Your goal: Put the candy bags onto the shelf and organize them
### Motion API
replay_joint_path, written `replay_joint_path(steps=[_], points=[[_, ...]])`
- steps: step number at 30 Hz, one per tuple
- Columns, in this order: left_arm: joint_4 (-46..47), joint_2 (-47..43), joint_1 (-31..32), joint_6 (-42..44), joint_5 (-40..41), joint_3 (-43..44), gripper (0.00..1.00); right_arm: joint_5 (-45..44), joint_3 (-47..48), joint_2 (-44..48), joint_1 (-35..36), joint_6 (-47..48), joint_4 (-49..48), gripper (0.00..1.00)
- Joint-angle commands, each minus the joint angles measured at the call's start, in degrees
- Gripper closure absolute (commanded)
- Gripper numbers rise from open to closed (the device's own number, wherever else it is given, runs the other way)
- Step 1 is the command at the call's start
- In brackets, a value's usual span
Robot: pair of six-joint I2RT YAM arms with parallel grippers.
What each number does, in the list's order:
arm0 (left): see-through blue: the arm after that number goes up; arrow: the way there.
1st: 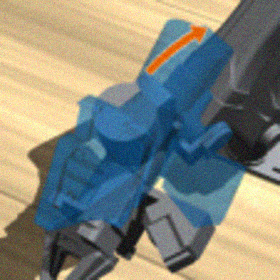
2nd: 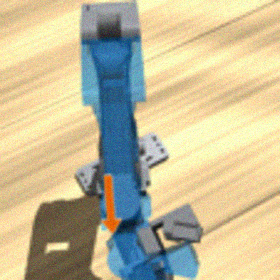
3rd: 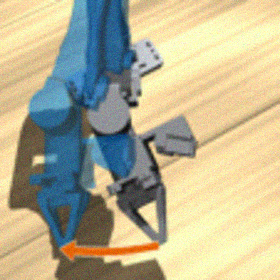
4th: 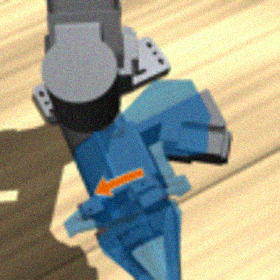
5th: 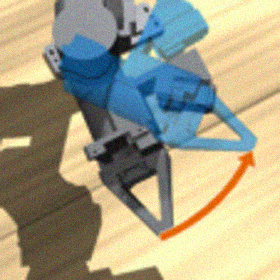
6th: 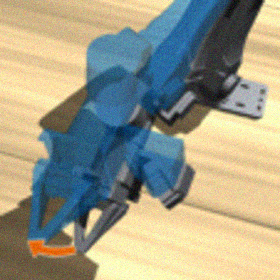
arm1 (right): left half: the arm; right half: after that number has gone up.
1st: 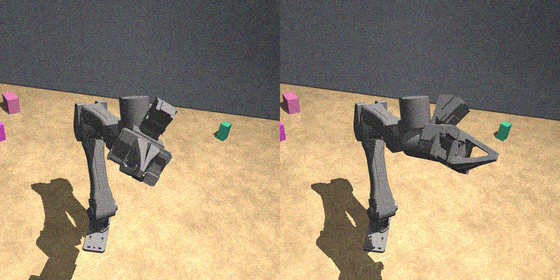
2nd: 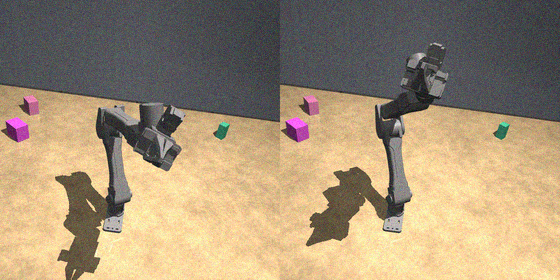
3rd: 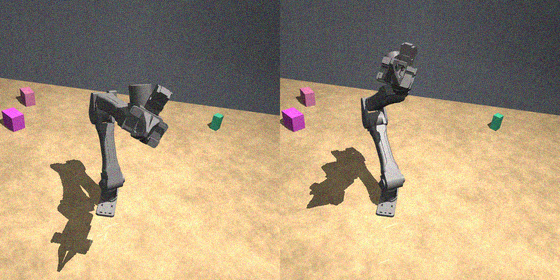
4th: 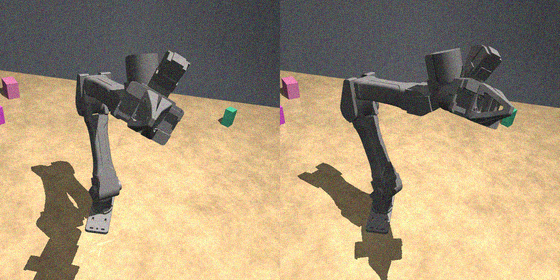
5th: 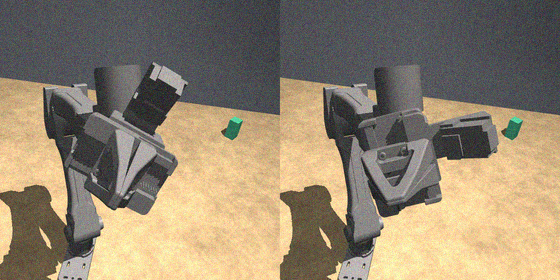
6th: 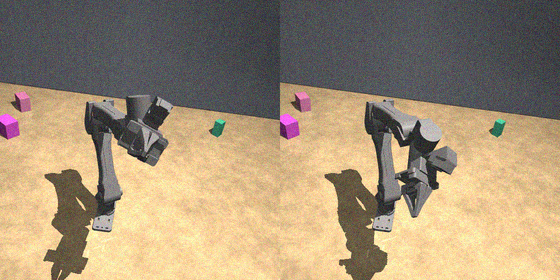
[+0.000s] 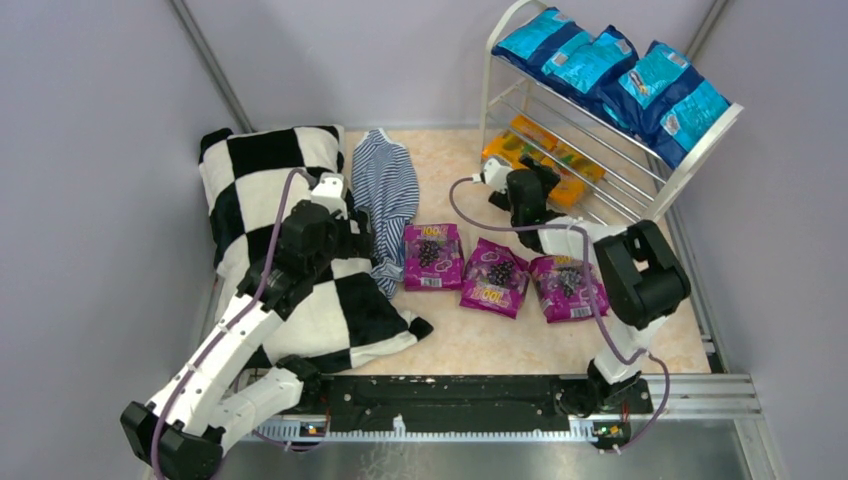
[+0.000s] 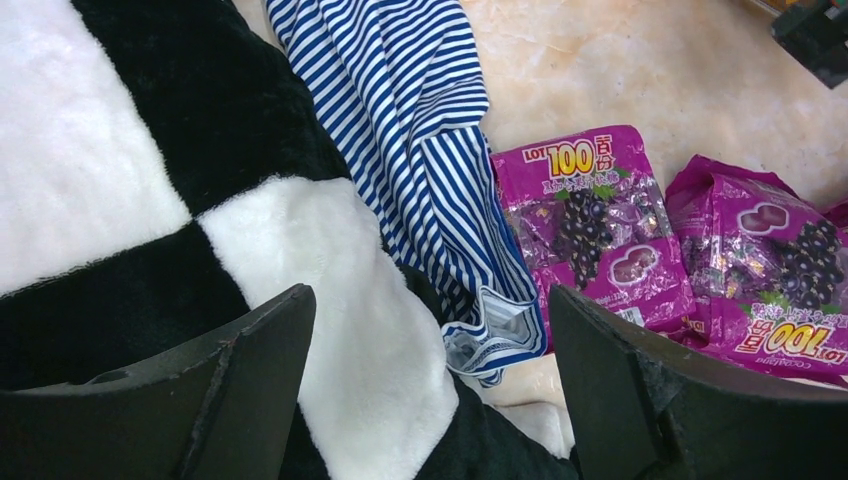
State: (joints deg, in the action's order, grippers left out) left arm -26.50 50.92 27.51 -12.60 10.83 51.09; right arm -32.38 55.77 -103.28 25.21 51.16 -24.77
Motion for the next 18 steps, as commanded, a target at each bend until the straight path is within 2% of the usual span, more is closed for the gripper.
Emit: replay_joint_path(steps=[1, 6, 10, 14, 18], points=[[3.19, 0.64, -1.08, -0.41, -0.70, -0.18, 0.07, 5.88, 0.34, 9.01, 4.89, -14.02, 13.57, 0.08], [0.73, 2.28, -1.39, -1.02, -1.63, 2.90, 0.04, 8.49, 3.72, 18.73, 10.42, -29.93, 29.15, 0.02], [-2.62, 3.19, -1.35, -3.01, -6.81, 7.10, 0.01, 14.34, 6.49, 26.58, 11.07, -44.17, 38.78, 0.01], [-3.51, 3.94, -1.42, -8.56, -19.81, 8.06, 0.01, 30.08, -0.47, 35.24, 11.34, -53.94, 38.42, 0.01], [0.00, 5.29, -1.40, -15.25, -35.12, 4.74, 0.01, 31.78, -7.75, 43.02, 13.03, -54.62, 39.24, 0.01]])
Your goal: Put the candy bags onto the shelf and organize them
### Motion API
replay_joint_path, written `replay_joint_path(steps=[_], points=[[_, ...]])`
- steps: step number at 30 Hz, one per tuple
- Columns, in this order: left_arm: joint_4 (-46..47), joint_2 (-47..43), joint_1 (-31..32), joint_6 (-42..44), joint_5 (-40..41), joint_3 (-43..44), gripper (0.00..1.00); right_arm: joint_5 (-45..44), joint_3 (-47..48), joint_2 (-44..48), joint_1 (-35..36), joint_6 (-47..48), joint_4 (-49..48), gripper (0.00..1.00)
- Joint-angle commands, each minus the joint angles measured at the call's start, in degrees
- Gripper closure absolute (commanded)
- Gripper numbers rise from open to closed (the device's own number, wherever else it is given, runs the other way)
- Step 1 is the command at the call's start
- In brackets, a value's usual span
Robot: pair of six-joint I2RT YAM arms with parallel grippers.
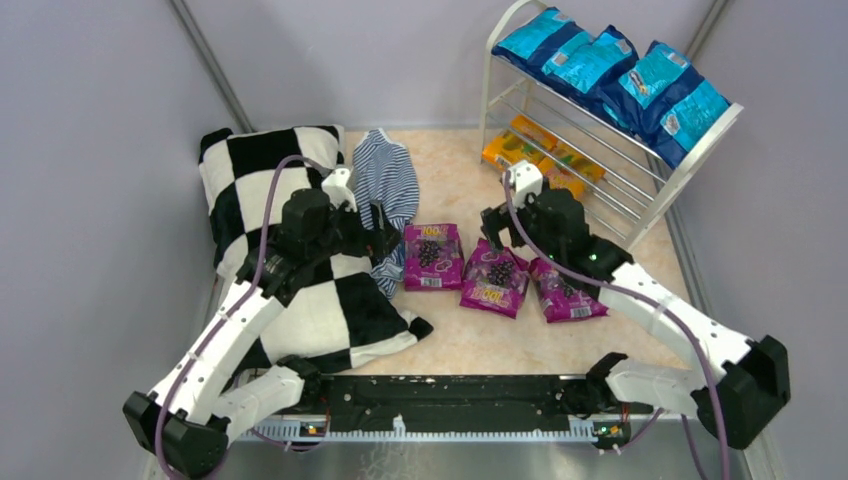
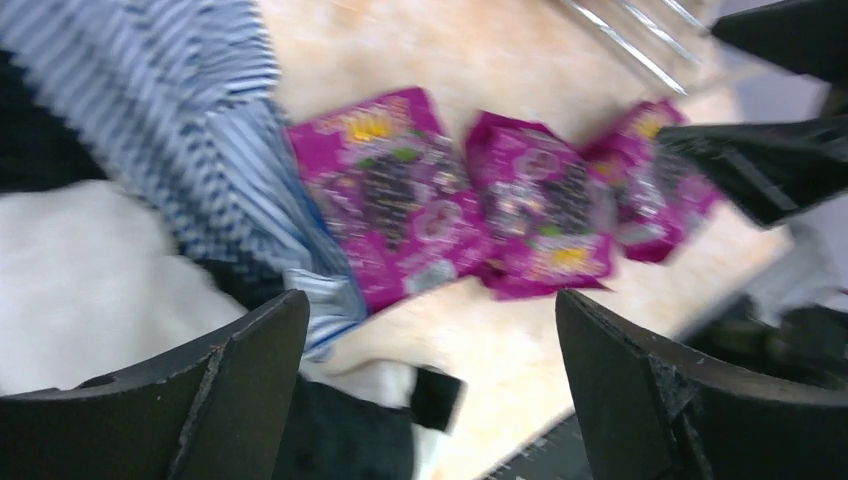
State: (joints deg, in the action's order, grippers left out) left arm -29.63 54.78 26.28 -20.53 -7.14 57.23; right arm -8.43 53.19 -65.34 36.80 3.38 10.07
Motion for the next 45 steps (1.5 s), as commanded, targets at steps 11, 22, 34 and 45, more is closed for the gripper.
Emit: replay_joint_path(steps=[11, 22, 34, 45], points=[[7.51, 1.64, -0.09, -16.55, -18.09, -7.15, 0.01, -20.31, -8.57, -0.79, 27.40, 19.20, 19.11, 0.01], [-0.02, -3.46, -0.14, -13.96, -6.70, -4.05, 0.01, -27.03, -11.09, -12.41, 31.06, 17.65, 7.71, 0.01], [-0.92, -3.76, -0.13, -10.32, -3.79, -3.88, 0.01, -40.08, -14.68, -22.44, 31.15, 17.36, -3.17, 0.04], [-2.41, -4.03, -0.19, -5.54, -0.80, -2.40, 0.01, -42.36, -12.83, -19.14, 31.14, 17.32, -5.69, 0.43]])
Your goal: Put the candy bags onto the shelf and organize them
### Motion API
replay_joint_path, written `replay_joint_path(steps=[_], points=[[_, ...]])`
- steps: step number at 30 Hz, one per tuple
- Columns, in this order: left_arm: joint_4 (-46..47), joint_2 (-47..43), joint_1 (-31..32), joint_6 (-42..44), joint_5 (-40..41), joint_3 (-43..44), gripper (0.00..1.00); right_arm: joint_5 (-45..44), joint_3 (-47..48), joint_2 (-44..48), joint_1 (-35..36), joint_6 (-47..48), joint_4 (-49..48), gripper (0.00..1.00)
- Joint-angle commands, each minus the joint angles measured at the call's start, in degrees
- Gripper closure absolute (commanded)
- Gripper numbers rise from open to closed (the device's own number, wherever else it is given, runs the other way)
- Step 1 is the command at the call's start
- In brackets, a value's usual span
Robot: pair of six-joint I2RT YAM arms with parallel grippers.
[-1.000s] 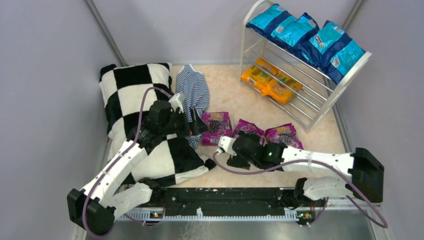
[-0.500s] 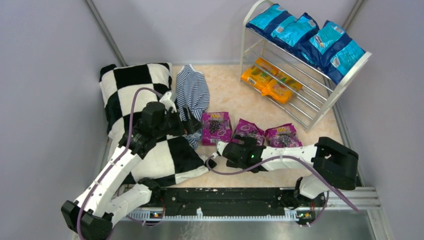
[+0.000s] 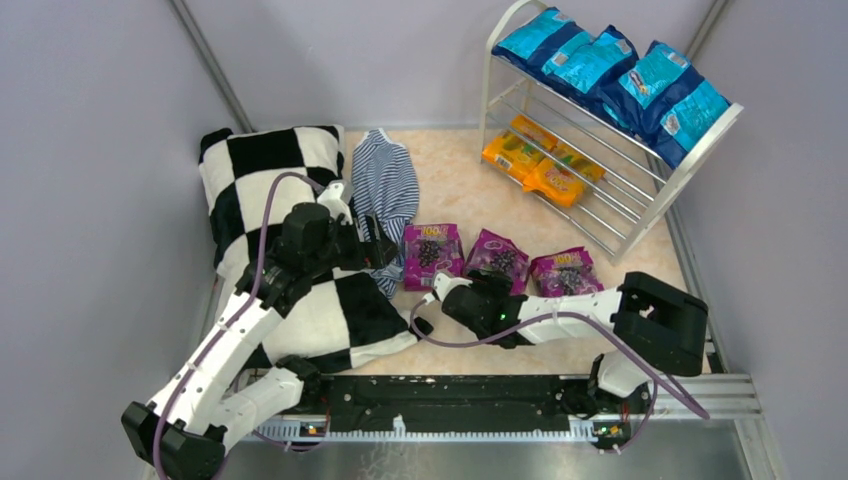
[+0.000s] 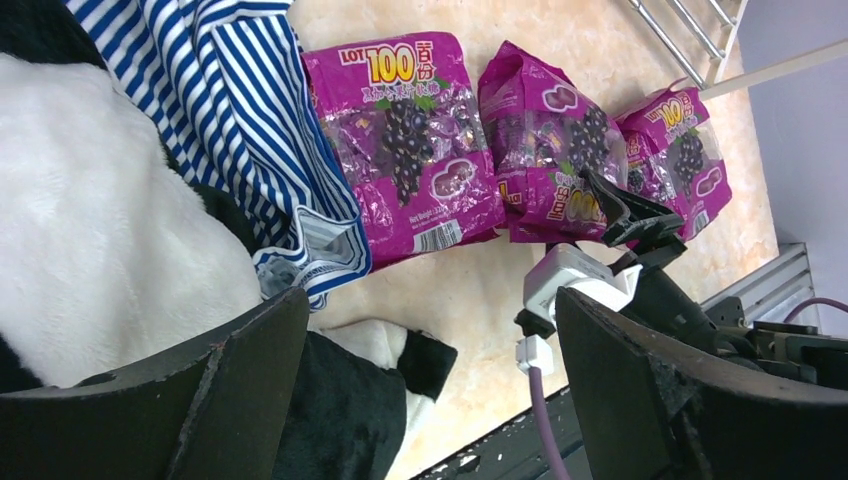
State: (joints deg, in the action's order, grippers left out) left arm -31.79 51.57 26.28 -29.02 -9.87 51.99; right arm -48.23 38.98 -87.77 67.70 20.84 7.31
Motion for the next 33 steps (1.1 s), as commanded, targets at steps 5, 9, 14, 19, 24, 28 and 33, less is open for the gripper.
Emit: replay_joint_path(steps=[5, 9, 14, 19, 24, 28, 33], points=[[-0.27, -1.61, -0.18, 4.12, 2.87, 2.68, 0.01, -3.42, 3.19, 2.97, 0.23, 0.21, -0.98, 0.62], [-0.63, -2.19, -0.27, 4.76, 3.36, 2.73, 0.01, -4.25, 4.66, 2.77, 0.24, -0.21, 1.47, 0.75], [-1.43, -2.93, -0.27, 5.74, 3.90, 2.84, 0.01, -6.11, 5.96, 4.92, 0.24, -0.73, 2.83, 0.88], [-2.29, -3.64, -0.34, 6.37, 5.70, 3.03, 0.01, -7.96, 7.15, 9.31, 0.11, 0.52, 3.30, 1.00], [-2.20, -4.58, -0.36, 7.22, 6.87, 2.61, 0.01, -7.60, 9.63, 13.98, -2.11, 4.03, 3.40, 1.00], [-2.08, -4.73, -0.36, 8.22, 7.68, 2.55, 0.01, -5.43, 11.91, 17.19, -5.69, 6.99, 1.63, 1.00], [-2.10, -4.60, -0.47, 10.48, 9.32, 3.09, 0.01, -2.51, 15.78, 18.45, -10.41, 12.12, -1.73, 1.00]])
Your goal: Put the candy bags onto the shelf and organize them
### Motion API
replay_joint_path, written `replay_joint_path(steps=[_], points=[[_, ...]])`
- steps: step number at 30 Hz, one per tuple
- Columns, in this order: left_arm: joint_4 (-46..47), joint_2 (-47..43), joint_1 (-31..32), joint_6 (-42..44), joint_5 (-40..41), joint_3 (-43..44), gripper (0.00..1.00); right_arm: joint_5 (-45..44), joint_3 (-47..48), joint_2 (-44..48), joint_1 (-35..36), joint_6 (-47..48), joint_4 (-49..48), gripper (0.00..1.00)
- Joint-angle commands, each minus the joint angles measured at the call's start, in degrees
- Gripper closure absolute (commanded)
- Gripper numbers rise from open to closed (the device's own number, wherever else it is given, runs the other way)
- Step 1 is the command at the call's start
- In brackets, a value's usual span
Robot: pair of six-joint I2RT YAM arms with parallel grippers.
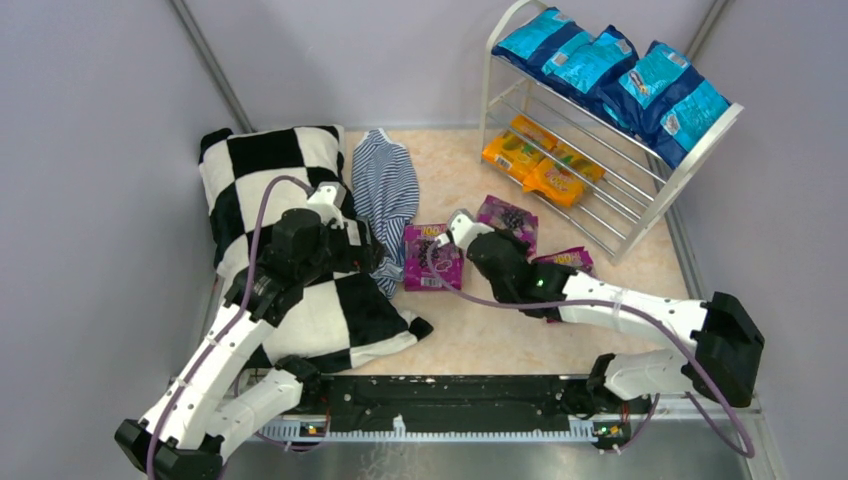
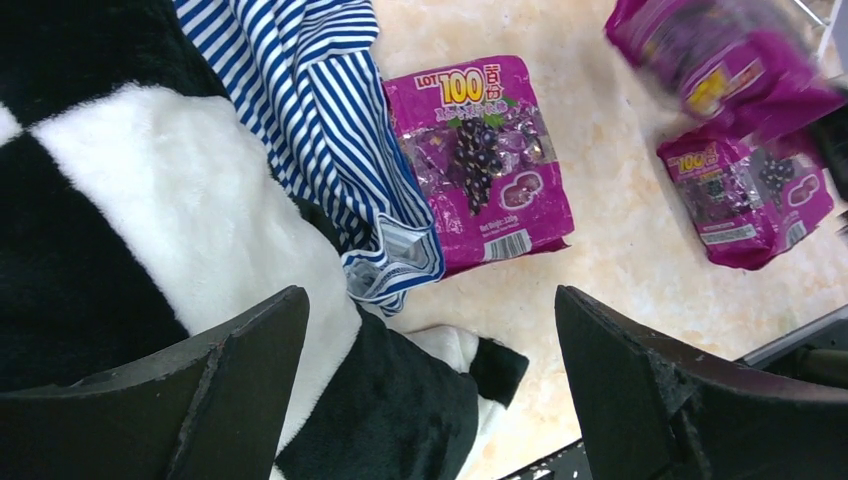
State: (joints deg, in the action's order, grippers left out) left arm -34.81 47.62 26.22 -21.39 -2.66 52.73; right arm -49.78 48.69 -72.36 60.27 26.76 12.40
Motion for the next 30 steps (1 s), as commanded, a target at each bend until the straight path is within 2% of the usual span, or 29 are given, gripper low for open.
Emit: replay_joint_path(steps=[1, 5, 17, 21, 27, 30], points=[[1.01, -0.56, -0.38, 3.37, 2.13, 2.49, 0.01, -0.58, 6.91, 2.66, -3.87, 7.96, -8.04, 1.00], [2.25, 0.29, -0.47, 5.19, 4.60, 2.95, 0.01, 0.00, 12.53, -1.18, -7.70, 14.89, -11.99, 1.00], [6.08, 5.15, -0.66, 7.49, 5.62, 3.73, 0.01, -1.85, 36.04, -21.00, -18.13, 33.52, -21.95, 1.00], [6.97, 5.60, -0.74, 7.99, 6.70, 2.86, 0.01, -1.70, 40.99, -27.14, -20.82, 40.39, -26.61, 1.00], [8.12, 6.07, -0.75, 8.38, 7.49, 1.19, 0.01, -0.38, 45.61, -33.64, -25.26, 43.71, -29.88, 1.00], [8.57, 6.62, -0.82, 8.47, 7.49, 0.91, 0.01, -0.06, 47.20, -36.36, -27.82, 45.82, -34.66, 1.00]])
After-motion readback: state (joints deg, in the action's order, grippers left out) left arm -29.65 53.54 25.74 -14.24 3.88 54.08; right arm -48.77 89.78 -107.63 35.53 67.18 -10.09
